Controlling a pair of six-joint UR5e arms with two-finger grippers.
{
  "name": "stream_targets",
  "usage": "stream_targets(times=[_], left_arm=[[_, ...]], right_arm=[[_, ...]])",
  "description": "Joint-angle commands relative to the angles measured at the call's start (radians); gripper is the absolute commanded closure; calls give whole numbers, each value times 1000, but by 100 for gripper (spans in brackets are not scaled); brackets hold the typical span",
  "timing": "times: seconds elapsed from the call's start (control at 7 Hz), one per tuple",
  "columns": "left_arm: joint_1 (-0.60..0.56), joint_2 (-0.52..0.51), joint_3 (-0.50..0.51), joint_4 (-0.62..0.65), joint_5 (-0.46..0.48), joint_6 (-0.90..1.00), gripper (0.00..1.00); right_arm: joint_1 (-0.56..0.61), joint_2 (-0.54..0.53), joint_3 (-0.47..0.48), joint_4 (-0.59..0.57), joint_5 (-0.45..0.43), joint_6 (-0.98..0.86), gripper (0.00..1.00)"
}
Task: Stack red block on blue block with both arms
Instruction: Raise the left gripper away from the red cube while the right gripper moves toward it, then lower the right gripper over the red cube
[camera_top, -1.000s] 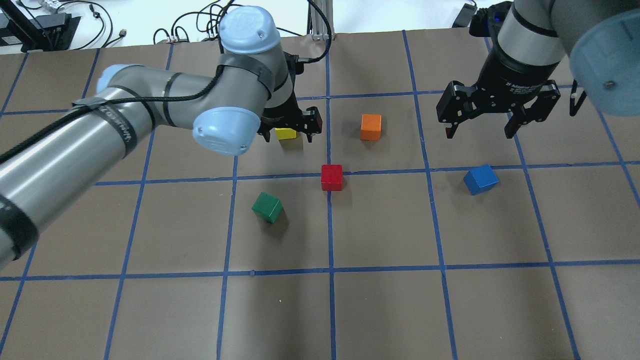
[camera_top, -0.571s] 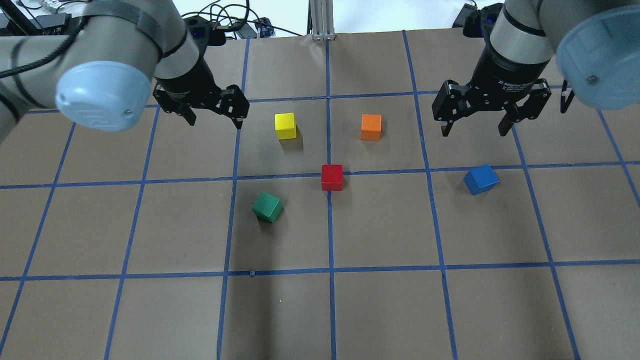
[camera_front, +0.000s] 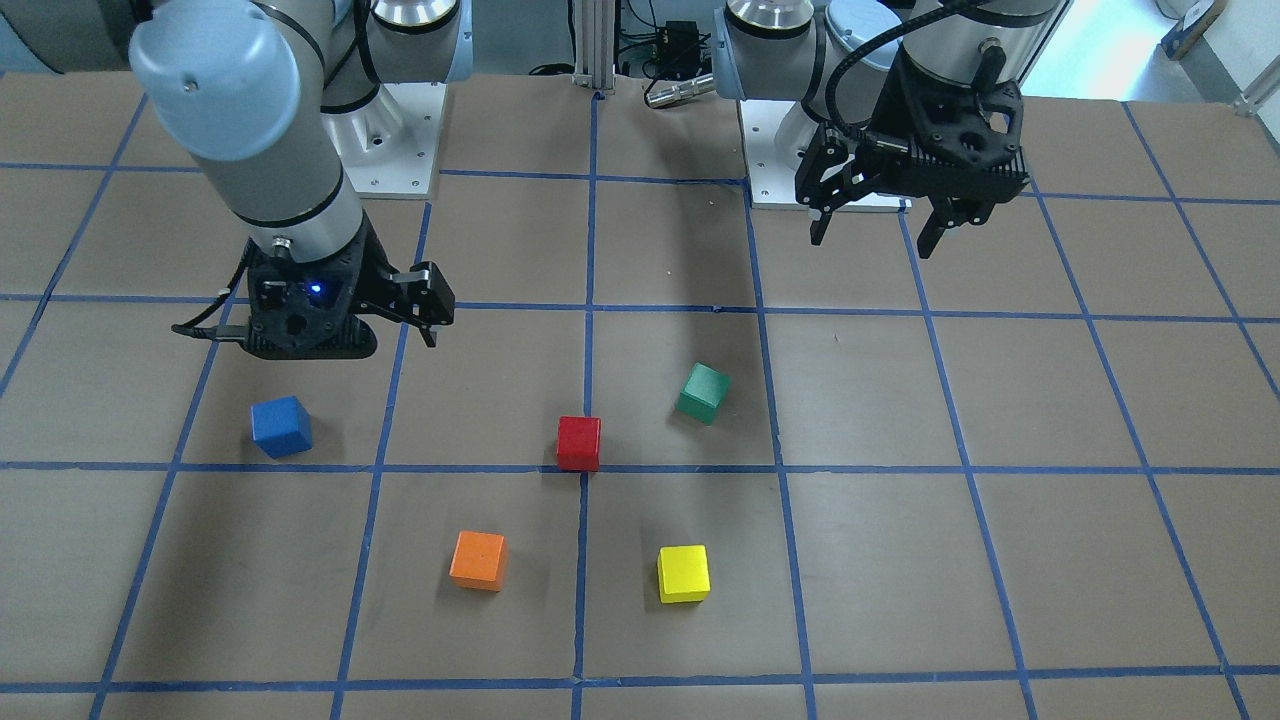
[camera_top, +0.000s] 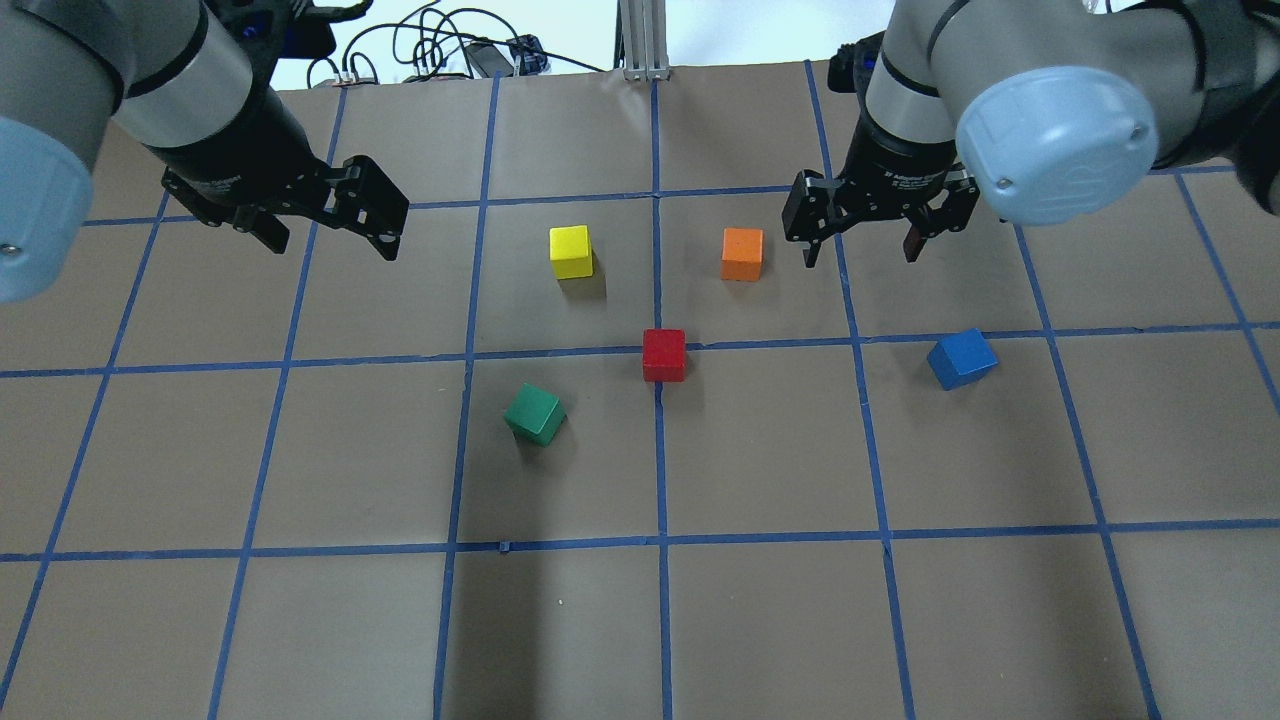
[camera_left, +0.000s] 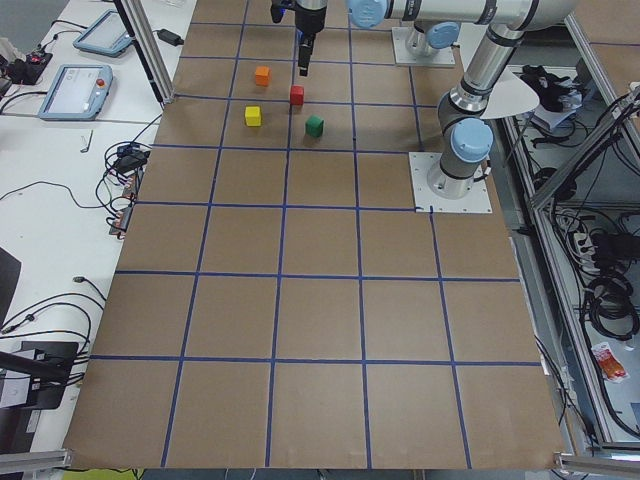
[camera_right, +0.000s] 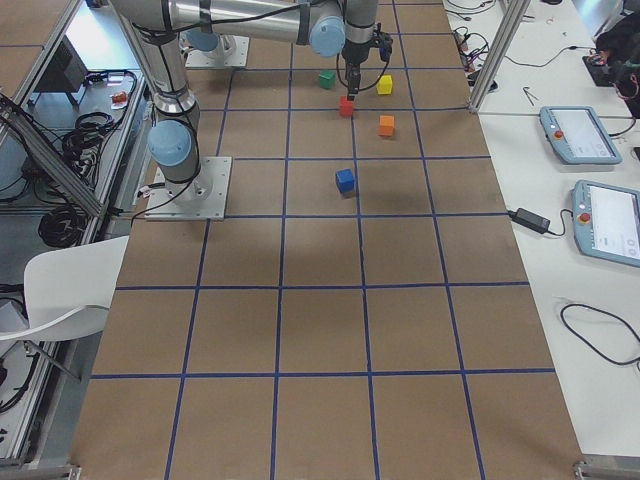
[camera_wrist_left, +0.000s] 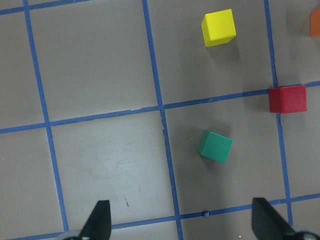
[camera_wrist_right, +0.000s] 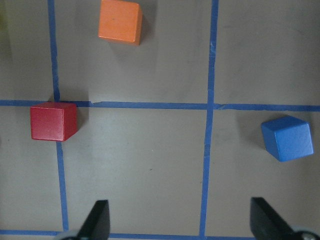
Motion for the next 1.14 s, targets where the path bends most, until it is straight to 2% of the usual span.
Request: stream_targets(times=[0.0, 0.29, 0.57, 1.0], left_arm=[[2, -40, 84, -87, 26, -77, 0], [2, -51, 97, -101, 26, -76, 0], [5, -51, 97, -124, 14, -68, 0], [8, -33, 70, -126, -8, -66, 0]], right_arm=[[68, 72, -6, -84, 3, 58, 0], [160, 156, -8, -208, 3, 177, 0], [214, 215, -8, -267, 3, 248, 0], [229, 282, -8, -321, 3, 256, 0]])
